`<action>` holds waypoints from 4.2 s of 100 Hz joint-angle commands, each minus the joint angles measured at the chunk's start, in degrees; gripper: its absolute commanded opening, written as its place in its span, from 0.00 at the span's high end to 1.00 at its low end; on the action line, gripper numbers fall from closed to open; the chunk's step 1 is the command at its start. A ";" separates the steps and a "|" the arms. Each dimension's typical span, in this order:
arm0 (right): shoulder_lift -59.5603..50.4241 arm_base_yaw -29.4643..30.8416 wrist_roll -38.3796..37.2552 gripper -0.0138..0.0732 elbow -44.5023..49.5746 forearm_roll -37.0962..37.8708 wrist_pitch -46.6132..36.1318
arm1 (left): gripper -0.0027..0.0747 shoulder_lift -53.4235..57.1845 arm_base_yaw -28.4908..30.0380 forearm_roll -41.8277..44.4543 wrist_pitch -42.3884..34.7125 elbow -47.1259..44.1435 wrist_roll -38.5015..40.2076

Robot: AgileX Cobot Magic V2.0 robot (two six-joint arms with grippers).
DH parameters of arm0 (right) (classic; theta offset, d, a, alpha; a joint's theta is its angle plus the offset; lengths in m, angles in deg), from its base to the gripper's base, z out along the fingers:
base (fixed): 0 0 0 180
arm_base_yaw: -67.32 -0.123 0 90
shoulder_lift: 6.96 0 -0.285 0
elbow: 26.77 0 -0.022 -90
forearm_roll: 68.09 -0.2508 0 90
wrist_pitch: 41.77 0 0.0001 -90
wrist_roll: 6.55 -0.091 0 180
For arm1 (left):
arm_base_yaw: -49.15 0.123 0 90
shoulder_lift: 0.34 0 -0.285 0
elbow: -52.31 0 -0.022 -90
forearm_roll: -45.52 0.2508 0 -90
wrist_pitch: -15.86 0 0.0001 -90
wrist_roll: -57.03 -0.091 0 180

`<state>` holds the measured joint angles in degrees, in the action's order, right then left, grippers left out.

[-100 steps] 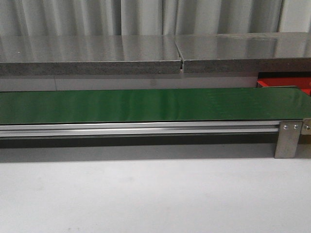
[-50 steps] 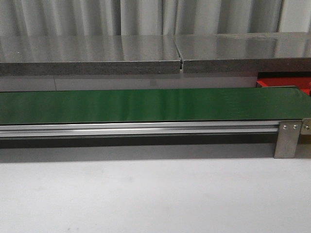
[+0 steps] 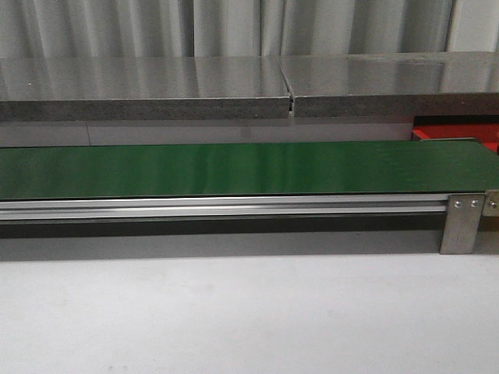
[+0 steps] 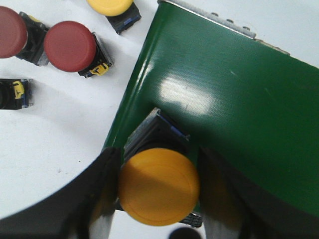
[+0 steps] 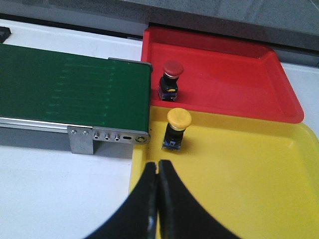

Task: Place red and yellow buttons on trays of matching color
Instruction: 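Set the yellow button on the belt and open the left gripper, then lower the left gripper onto a red button in the pile and grasp, then set the red button on the belt with the left gripper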

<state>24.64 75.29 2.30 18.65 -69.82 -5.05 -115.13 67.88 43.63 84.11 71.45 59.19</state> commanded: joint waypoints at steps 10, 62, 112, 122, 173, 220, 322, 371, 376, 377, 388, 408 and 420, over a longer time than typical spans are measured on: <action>0.22 0.05 0.48 0.92 -1.43 0.11 -3.60 | 0.46 2.13 -0.39 -2.70 -2.04 1.81 -2.16; 0.22 0.05 0.48 0.92 -1.43 0.11 -3.60 | 0.34 2.25 1.81 -3.38 -3.16 9.66 5.85; 0.22 0.05 0.48 0.92 -1.43 0.11 -3.60 | 0.40 -5.04 8.10 -2.98 0.00 9.66 15.32; 0.22 0.05 0.48 0.92 -1.43 0.11 -3.60 | 0.40 -6.92 8.60 -2.85 0.11 9.66 15.44; 0.22 0.05 0.48 0.92 -1.43 0.11 -3.60 | 0.39 -14.36 9.34 -3.59 -6.12 11.61 15.44; 0.22 0.05 0.48 0.92 -1.43 0.11 -3.60 | 0.58 -15.39 9.34 -3.59 -7.97 11.61 15.20; 0.22 0.05 0.48 0.92 -1.43 0.04 -3.32 | 0.67 5.09 1.79 -2.27 -4.14 6.05 6.67; 0.22 0.05 0.48 0.92 -1.43 0.04 -2.96 | 0.67 4.24 -2.94 -2.54 -5.83 -0.57 6.08; 0.22 0.05 0.48 0.92 -1.43 0.04 -3.01 | 0.67 3.80 -2.94 -2.54 -5.71 -0.57 6.08; 0.22 0.05 0.48 0.92 -1.43 0.04 -3.01 | 0.67 3.69 -2.94 -2.43 -5.71 -0.57 6.08; 0.22 0.05 0.48 0.92 -1.43 0.04 -3.01 | 0.67 3.32 -2.94 -2.43 -5.28 -0.57 6.08; 0.22 0.05 0.48 0.92 -1.43 0.04 -3.01 | 0.63 3.22 -2.94 -2.43 -5.08 -0.57 6.08; 0.22 0.05 0.48 0.92 -1.43 0.04 -3.01 | 0.44 3.22 -2.94 -2.43 -5.78 -0.57 5.96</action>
<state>24.64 75.29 2.30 18.65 -69.82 -4.08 -114.61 65.32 41.64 80.26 69.57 65.14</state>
